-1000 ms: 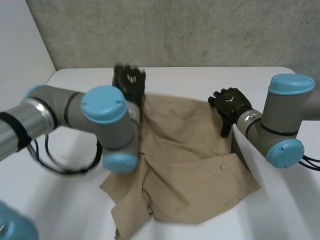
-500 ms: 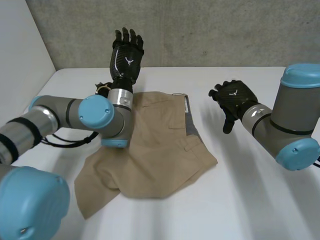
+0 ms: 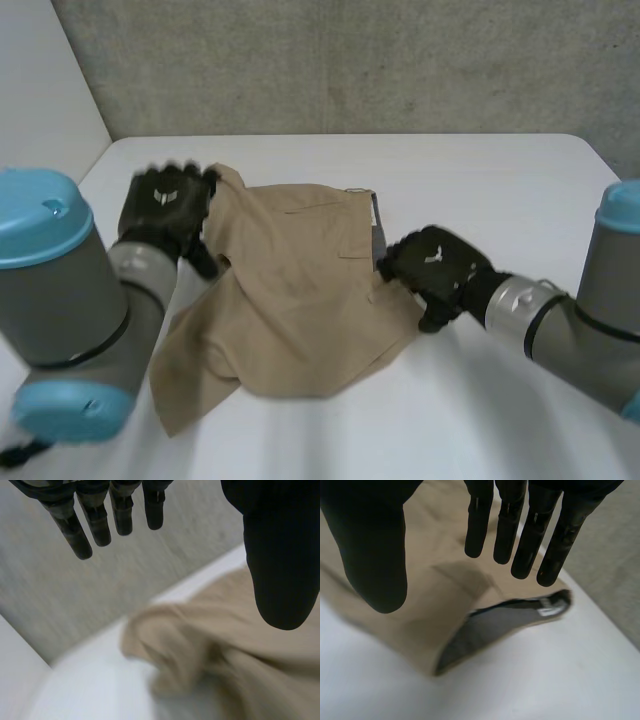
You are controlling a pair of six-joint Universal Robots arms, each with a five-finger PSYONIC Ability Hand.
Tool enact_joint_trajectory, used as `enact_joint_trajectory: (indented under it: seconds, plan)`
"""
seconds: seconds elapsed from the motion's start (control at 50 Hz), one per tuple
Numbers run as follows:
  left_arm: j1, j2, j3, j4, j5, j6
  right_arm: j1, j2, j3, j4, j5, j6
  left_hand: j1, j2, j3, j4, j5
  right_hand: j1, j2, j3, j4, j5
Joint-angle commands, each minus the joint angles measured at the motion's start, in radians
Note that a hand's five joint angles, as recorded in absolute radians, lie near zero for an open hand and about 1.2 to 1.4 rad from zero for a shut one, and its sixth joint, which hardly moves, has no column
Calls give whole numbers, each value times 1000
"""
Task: Fold the shorts.
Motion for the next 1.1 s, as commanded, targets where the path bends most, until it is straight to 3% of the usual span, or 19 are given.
enact_joint_trajectory:
  seconds: [0.02,0.12,0.24,0.36,0.46,0.54,0.66,0.8,1.1]
  plan:
    - [-7,54,-123,-185,31,-171,5,7,85,-6,-62,-121,167,155,151,159,148,181,90,91,93,121]
    - [-34,92,-192,-241,85,-188,5,34,86,-32,-64,-144,185,172,169,176,165,178,87,88,90,118]
    - [-40,131,-241,-248,85,-189,5,76,80,-136,-55,-138,185,173,169,176,165,183,93,94,95,124]
    - [-69,135,-282,-249,79,-189,12,149,59,-219,10,-133,258,246,242,249,238,268,178,179,180,209]
    - [-100,134,-324,-244,74,-193,15,183,25,-226,57,-133,396,384,380,388,377,477,387,387,389,417]
    - [-112,131,-361,-240,65,-193,15,206,-9,-228,73,-127,390,378,374,382,371,881,790,791,793,821]
    - [-113,120,-384,-208,22,-193,20,203,-61,-223,140,-8,285,273,269,277,265,881,791,792,793,821]
    - [-96,91,-398,-108,-84,-179,21,200,-81,-211,206,149,193,181,178,185,174,881,791,792,793,821]
    - [-68,-6,-404,-10,-104,-177,51,205,-96,-164,251,164,264,252,248,255,244,881,791,792,793,821]
